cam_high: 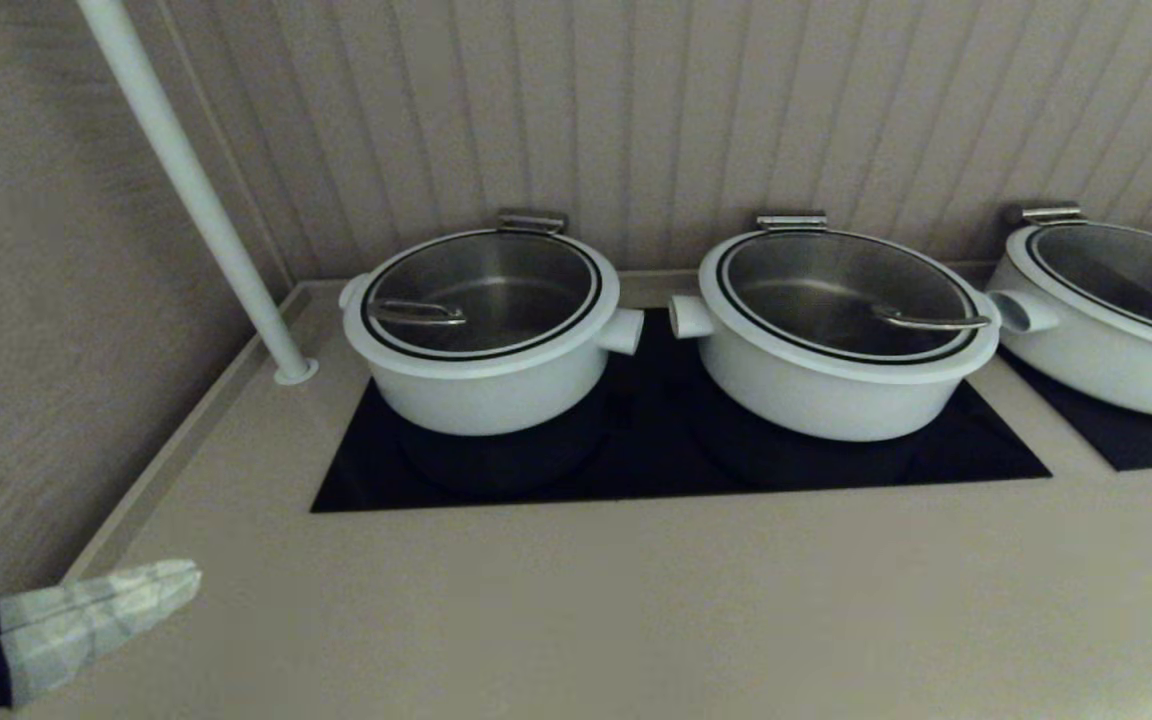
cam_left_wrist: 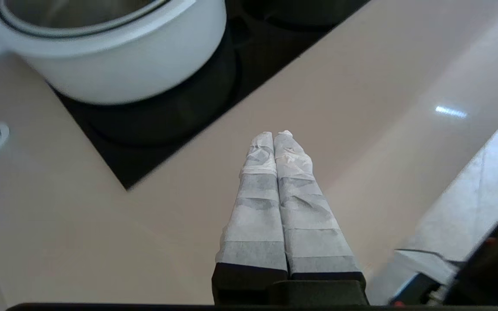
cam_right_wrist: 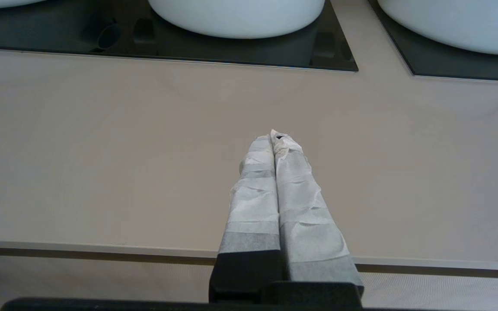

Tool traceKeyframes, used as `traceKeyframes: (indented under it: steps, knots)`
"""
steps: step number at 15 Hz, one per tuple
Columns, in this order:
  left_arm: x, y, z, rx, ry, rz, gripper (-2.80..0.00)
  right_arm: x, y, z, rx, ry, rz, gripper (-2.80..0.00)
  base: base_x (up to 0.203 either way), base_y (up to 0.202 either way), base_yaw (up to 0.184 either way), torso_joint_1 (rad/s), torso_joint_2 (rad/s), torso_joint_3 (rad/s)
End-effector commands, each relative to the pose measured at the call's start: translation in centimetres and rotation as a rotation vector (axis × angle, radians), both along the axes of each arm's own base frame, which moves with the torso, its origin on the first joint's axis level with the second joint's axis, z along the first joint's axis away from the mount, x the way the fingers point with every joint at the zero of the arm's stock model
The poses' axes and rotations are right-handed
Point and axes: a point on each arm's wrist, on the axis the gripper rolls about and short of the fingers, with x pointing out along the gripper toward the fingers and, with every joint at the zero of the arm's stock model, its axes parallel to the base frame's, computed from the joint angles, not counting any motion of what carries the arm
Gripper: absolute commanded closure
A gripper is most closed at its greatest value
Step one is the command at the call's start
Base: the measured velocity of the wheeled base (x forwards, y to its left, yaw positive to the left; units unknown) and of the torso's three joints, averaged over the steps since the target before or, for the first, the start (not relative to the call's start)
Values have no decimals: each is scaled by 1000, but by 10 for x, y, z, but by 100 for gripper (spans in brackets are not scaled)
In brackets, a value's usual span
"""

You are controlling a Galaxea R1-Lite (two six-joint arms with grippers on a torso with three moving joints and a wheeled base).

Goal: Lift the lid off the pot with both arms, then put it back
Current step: Open the food pot lid a small opening with the left arm

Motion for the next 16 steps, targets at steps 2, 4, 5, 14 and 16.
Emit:
traceKeyframes:
  steps: [2, 4, 5, 14, 16]
  knots:
    - [27, -6, -5, 12, 41, -38, 0, 0, 0, 0, -1, 0, 1, 0, 0, 0, 0, 0, 0, 0]
    - [46, -12, -5, 13, 23, -71, 0, 0, 0, 0, -1, 0, 1, 0, 0, 0, 0, 0, 0, 0]
    - [55, -17, -6, 13, 15, -93, 0, 0, 0, 0, -1, 0, 0, 0, 0, 0, 0, 0, 0, 0]
    - [103, -55, -17, 38, -29, -75, 0, 0, 0, 0, -1, 0, 1, 0, 0, 0, 0, 0, 0, 0]
    - [114, -60, -21, 31, -45, -78, 0, 0, 0, 0, -1, 0, 1, 0, 0, 0, 0, 0, 0, 0]
